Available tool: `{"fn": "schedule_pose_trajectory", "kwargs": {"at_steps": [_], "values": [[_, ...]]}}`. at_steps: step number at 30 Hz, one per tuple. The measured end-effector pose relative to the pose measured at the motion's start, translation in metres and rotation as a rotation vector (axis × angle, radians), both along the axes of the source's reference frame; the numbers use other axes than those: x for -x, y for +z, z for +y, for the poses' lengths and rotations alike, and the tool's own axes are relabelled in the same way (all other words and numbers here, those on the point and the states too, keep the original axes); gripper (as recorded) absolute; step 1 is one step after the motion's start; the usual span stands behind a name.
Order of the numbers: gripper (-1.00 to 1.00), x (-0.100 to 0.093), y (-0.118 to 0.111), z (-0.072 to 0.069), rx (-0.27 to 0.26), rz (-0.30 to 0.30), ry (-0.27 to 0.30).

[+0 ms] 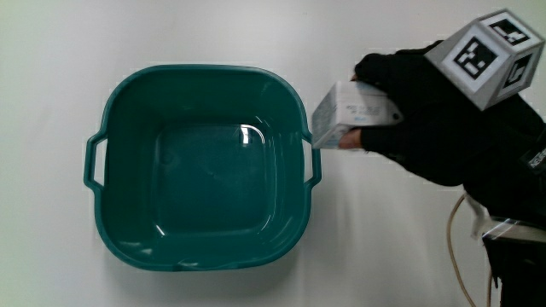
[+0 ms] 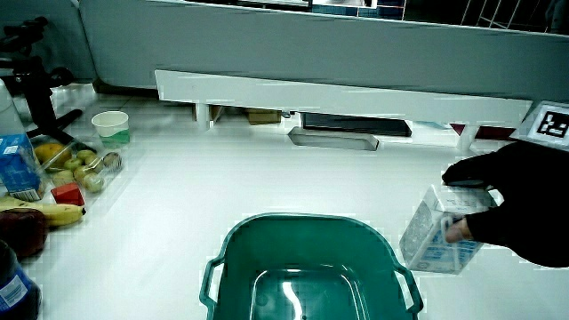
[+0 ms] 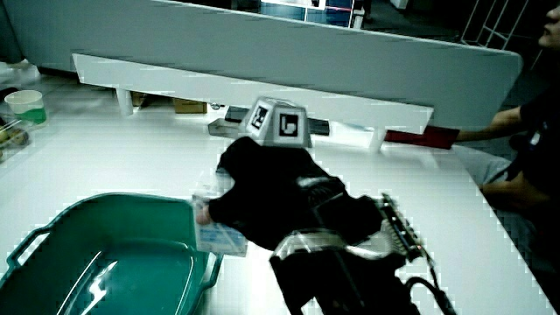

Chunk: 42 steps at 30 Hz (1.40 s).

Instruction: Place milk

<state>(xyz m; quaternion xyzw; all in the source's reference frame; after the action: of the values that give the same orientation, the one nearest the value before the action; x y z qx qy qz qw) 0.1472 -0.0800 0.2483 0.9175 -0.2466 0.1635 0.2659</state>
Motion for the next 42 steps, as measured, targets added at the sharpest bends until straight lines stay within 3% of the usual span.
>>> {"fn": "schedule_pose_trajectory", "kwargs": {"at_steps": [2, 8, 15, 18, 20, 22, 23, 38, 42], "values": [[0.00, -0.005, 0.004, -0.002, -0.008, 0.036, 0.012], [0.00, -0.019, 0.020, -0.007, 0.000, 0.060, 0.060], [0.00, -0.031, 0.050, -0.012, 0.058, 0.094, 0.094], [0.00, -0.038, 0.066, -0.013, 0.086, 0.092, 0.102], [0.00, -0.042, 0.073, -0.013, 0.111, 0.057, 0.124], [0.00, -0.044, 0.081, -0.013, 0.108, 0.085, 0.117], [0.00, -0.046, 0.086, -0.013, 0.127, 0.072, 0.125], [0.00, -0.054, 0.121, -0.010, 0.169, 0.084, 0.131], [-0.04, -0.062, 0.123, -0.012, 0.201, 0.000, 0.167]]}}
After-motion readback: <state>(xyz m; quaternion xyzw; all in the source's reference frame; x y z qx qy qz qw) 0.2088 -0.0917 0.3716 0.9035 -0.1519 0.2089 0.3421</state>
